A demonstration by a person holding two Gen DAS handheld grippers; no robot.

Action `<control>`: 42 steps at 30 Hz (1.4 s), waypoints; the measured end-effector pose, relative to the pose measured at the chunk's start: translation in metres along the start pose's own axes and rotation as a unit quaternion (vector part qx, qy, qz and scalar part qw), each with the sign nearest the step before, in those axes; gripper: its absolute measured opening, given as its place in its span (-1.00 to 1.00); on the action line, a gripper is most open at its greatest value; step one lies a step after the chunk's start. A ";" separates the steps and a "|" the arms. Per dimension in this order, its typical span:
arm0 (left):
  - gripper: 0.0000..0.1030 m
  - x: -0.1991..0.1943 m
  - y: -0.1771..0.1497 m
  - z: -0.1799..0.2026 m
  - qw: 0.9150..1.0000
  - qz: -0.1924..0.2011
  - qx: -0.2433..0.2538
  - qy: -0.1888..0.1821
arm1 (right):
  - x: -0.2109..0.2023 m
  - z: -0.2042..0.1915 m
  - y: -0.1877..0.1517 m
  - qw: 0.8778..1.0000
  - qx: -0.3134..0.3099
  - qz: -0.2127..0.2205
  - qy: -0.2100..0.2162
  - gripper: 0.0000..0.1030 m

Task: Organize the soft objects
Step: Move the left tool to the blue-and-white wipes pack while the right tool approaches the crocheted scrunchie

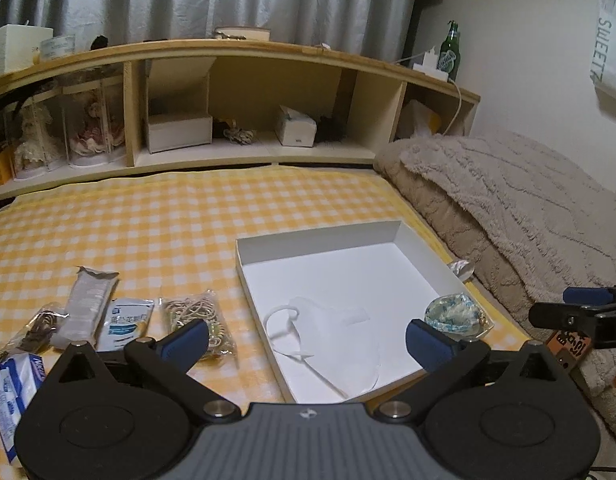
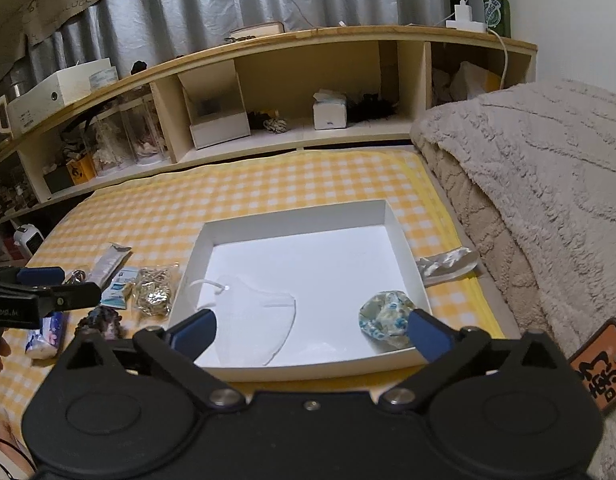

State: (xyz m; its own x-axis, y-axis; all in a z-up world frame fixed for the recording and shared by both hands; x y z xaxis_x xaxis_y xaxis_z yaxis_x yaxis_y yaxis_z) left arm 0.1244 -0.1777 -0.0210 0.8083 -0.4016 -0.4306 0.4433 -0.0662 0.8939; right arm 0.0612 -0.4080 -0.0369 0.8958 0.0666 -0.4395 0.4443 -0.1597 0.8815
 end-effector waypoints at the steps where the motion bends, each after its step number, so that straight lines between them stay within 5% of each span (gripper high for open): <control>1: 1.00 -0.003 0.001 -0.001 1.000 0.002 -0.001 -0.001 | -0.002 -0.002 0.001 1.000 0.001 0.000 -0.002 1.00; 13: 1.00 -0.033 0.007 -0.033 1.000 0.019 0.003 0.023 | -0.012 -0.027 0.008 1.000 -0.002 0.006 -0.012 1.00; 19: 1.00 -0.043 0.006 -0.075 0.998 0.020 0.004 0.067 | -0.003 -0.048 0.014 1.000 0.005 0.022 -0.012 1.00; 42: 1.00 -0.032 -0.030 -0.245 0.979 -0.014 -0.078 0.186 | 0.074 -0.192 -0.014 0.996 -0.007 0.005 0.084 1.00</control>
State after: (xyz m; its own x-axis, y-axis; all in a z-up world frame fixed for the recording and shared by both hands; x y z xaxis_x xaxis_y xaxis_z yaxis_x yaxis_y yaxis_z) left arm 0.1802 0.0613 -0.0642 0.8671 -0.0393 -0.4967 0.4982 0.0786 0.8635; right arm 0.1238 -0.2115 -0.0484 0.8893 0.2289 -0.3959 0.4335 -0.1468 0.8891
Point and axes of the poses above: each gripper's, at about its wrist camera, not at the fingertips, and x roughly the way its jaws point, z to its right, y to its top, the point moved 8 cm from there along x, roughly the way its jaws point, and after that the axes turned 11 degrees about z, right-handed, at the moved point
